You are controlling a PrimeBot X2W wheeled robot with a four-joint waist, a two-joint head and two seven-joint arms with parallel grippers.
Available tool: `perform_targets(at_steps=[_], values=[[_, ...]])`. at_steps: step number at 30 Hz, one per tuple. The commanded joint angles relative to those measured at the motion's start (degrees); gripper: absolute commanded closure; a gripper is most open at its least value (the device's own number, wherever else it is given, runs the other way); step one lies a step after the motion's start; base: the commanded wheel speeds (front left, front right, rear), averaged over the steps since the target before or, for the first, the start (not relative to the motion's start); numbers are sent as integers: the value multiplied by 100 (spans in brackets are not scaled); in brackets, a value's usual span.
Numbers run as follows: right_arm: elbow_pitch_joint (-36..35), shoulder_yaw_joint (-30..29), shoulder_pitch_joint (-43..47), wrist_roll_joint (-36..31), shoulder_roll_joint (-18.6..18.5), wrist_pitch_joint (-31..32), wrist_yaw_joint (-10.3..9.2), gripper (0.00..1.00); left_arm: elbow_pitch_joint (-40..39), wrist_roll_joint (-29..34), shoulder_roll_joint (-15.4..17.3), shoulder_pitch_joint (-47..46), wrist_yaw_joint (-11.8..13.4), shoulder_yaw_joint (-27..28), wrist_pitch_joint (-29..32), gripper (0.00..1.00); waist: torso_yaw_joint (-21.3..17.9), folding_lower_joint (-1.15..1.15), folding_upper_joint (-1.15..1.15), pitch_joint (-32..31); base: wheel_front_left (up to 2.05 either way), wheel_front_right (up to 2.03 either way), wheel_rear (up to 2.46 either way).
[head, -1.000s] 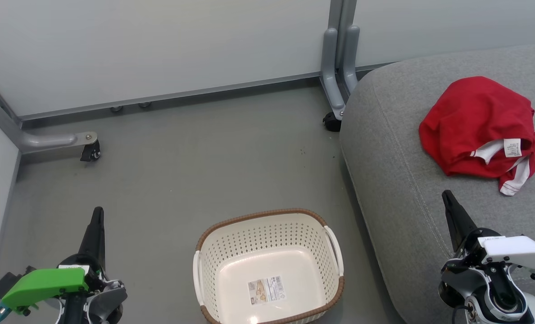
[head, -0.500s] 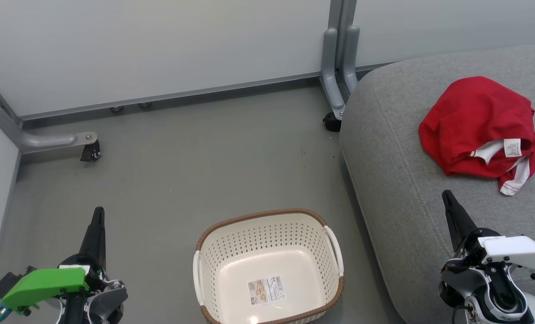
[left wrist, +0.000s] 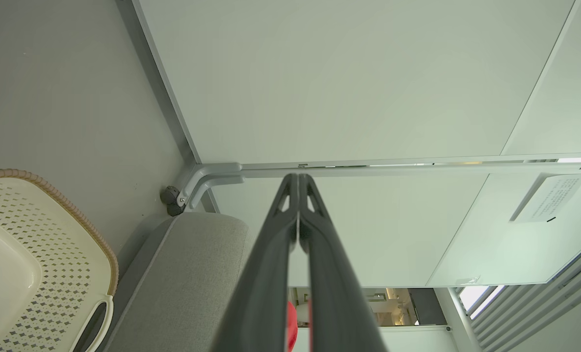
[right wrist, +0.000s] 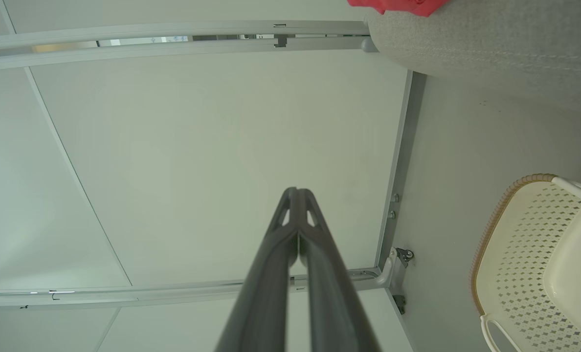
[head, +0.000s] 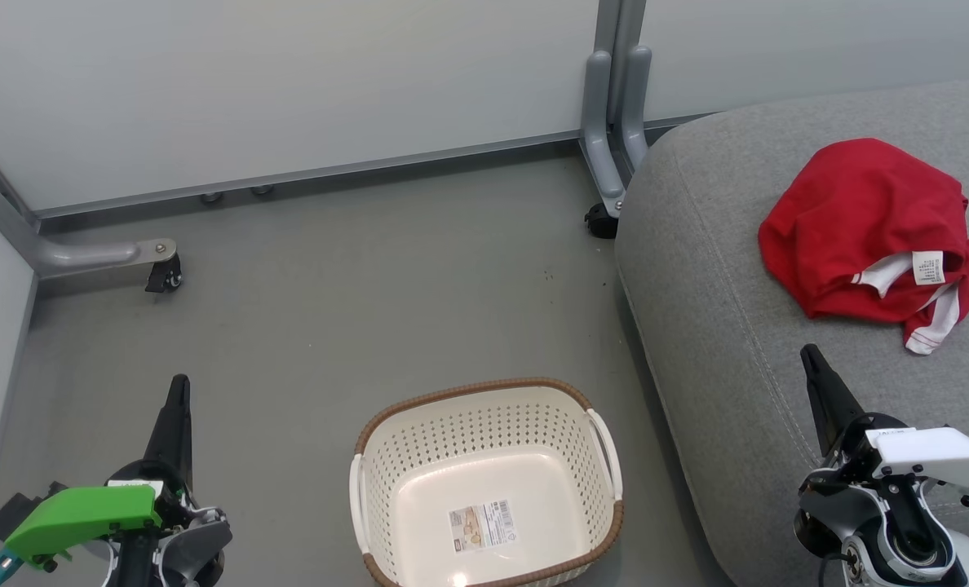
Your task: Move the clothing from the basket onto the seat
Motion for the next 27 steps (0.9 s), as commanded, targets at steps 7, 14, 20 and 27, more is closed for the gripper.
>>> perform_targets(at_steps=[7, 14, 20, 27], values=[[11, -12, -29, 12, -3, 25, 2, 100, 12, 38, 5, -93, 0, 37, 17, 100, 0, 0, 0, 0, 0, 0, 0], [11, -12, -29, 11, -2, 27, 2, 100, 12, 48, 1, -94, 0, 45, 27, 100, 0, 0, 0, 0, 0, 0, 0], [11, -13, -29, 10, -1, 27, 2, 100, 12, 55, -2, -93, 0, 50, 30, 100, 0, 0, 0, 0, 0, 0, 0], [10, -14, -30, 9, -1, 26, 2, 100, 12, 50, -7, -90, 0, 57, 38, 100, 0, 0, 0, 0, 0, 0, 0]])
